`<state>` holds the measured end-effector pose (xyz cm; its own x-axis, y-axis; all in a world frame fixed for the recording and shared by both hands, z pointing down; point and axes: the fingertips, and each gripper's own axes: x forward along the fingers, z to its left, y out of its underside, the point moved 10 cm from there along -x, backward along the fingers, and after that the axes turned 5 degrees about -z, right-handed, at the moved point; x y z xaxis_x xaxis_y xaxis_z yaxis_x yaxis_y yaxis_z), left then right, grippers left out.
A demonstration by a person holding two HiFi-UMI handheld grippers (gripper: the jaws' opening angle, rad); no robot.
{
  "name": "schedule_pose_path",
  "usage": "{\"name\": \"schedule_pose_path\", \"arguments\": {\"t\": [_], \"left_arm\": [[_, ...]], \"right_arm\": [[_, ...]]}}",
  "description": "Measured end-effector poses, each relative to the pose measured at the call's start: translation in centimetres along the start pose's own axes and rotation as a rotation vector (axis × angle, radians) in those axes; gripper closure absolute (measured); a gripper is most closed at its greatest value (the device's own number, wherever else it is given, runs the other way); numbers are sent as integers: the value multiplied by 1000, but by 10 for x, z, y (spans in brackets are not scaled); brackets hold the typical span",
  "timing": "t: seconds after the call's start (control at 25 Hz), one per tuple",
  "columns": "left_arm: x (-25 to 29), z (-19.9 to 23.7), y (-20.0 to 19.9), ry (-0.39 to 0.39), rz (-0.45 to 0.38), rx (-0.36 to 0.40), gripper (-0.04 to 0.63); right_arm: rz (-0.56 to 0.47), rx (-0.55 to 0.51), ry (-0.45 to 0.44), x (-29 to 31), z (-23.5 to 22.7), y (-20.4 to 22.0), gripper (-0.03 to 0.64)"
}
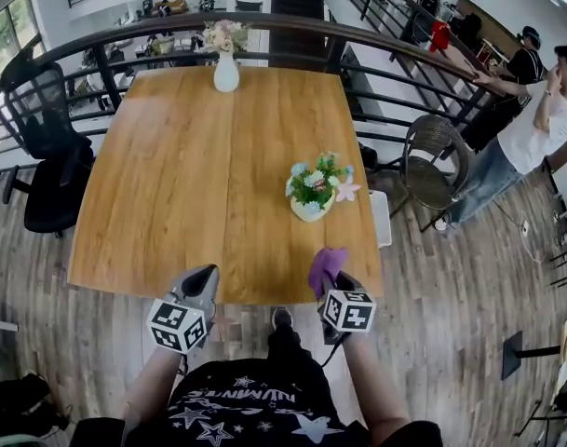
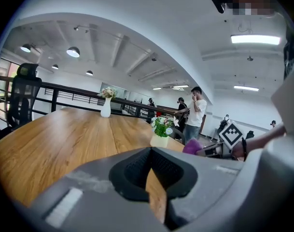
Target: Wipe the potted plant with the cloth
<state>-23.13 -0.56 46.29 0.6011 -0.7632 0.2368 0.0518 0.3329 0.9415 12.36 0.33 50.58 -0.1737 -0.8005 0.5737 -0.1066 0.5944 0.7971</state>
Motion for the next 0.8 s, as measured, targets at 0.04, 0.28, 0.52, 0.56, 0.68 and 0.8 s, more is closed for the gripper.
{"name": "schedule_pose_path", "arguments": {"t": [0.04,0.28,0.52,0.56,0.68,0.8], "left_arm": [[11,-3,-3,-6,1,3,594],[69,-18,-19,-20,21,20,594],[114,-25,-24,-55,24,28,594],[121,-26,-24,-51,30,24,594],[146,-31,-24,2,55,24,511],[172,-39,-21,64,87,59,370]], "right_arm": [[2,0,-5,8,-10,-8,535],[9,7,-28,48,-54,-48,535],[-5,-23,-28,77,-94,-78,535],[-7,-37,-30,80,-101,-84,535],[7,-69,-57,93,-121,-101,535],[30,-93,-95,107,-139,-114,535]]}}
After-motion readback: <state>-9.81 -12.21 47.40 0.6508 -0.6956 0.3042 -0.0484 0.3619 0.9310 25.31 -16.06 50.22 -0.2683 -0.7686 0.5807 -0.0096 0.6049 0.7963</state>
